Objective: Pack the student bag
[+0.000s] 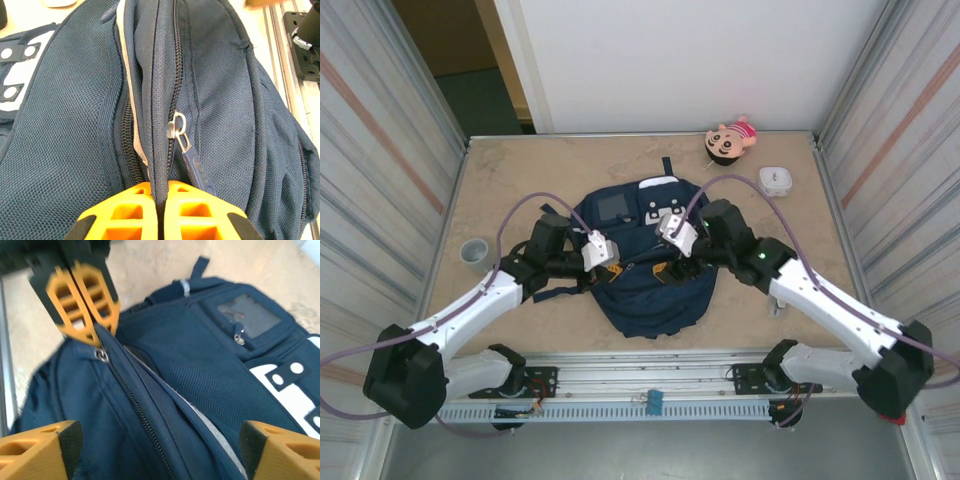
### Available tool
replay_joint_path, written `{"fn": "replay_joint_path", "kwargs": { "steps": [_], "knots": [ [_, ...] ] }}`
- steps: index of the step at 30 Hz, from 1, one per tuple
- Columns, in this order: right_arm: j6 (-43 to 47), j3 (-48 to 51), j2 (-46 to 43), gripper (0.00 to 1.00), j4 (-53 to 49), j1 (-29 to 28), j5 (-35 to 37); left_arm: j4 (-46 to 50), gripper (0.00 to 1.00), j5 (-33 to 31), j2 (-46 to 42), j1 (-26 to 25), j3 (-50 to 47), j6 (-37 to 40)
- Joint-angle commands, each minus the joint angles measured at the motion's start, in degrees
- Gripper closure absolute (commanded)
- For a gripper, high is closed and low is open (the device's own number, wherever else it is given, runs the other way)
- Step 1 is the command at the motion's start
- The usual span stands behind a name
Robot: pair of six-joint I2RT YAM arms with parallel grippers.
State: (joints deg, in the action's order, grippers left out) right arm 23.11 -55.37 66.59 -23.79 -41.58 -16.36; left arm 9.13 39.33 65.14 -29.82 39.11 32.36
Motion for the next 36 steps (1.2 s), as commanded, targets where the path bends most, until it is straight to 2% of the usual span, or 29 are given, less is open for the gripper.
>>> {"fn": "replay_joint_path", "kwargs": {
  "steps": [1, 3, 5, 8, 10, 13, 15, 20, 23, 26, 30, 36],
  "knots": [
    [9.06, -3.7, 3.57, 0.22, -2.39, 0.53, -2.83, -4.01, 0.97, 7.71, -2.88, 0.27, 1.44, 2.99],
    [9.7, -4.87, 5.83, 0.27, -1.96, 0.94, -4.02, -3.46, 0.97, 7.87, -2.91, 0.37, 1.64, 3.32],
    [9.97, -6.05, 7.64, 0.41, -1.77, 1.23, -5.29, -3.33, 0.97, 7.87, -2.92, 0.36, 1.66, 3.41],
    [9.59, -8.62, 9.19, 0.79, -2.59, 1.91, -7.88, -3.33, 0.94, 6.04, -3.13, 0.38, 1.51, 1.4],
    [8.99, -9.48, 9.38, 0.99, -2.7, 2.54, -9.74, -4.46, 0.8, 3.21, -3.88, 0.36, 1.3, -4.05],
    [7.37, -9.32, 9.18, 1.0, -1.89, 3.38, -11.4, -4.68, 0.58, -0.82, -6.2, 0.31, 1.36, -15.74],
    [6.06, -8.81, 9.09, 1.0, -0.82, 3.5, -12.18, -3.6, 0.52, -2.82, -8.79, 0.32, 1.49, -24.54],
    [3.08, -8.04, 8.93, 1.0, 1.67, 3.59, -12.7, -4.16, 0.49, -11.75, -17.41, -0.07, -2.13, -49.22],
    [1.9, -7.9, 9.03, 1.0, 1.82, 3.53, -12.4, 0.13, 0.5, -16.77, -20.85, -1.66, -3.84, -62.76],
    [0.83, -7.7, 9.08, 1.0, 1.78, 3.53, -12.71, 5.21, 0.49, -18.71, -21.9, -5.1, -3.89, -68.17],
    [-0.04, -7.28, 9.22, 1.0, 2.27, 3.61, -13.3, 8.01, 0.48, -21.79, -21.3, -11.33, -3.74, -69.76],
    [-0.74, -7.26, 9.91, 1.0, 3.9, 3.55, -15.58, 6.3, 0.46, -21.14, -15.62, -13.02, -2.17, -69.57]
  ]
}}
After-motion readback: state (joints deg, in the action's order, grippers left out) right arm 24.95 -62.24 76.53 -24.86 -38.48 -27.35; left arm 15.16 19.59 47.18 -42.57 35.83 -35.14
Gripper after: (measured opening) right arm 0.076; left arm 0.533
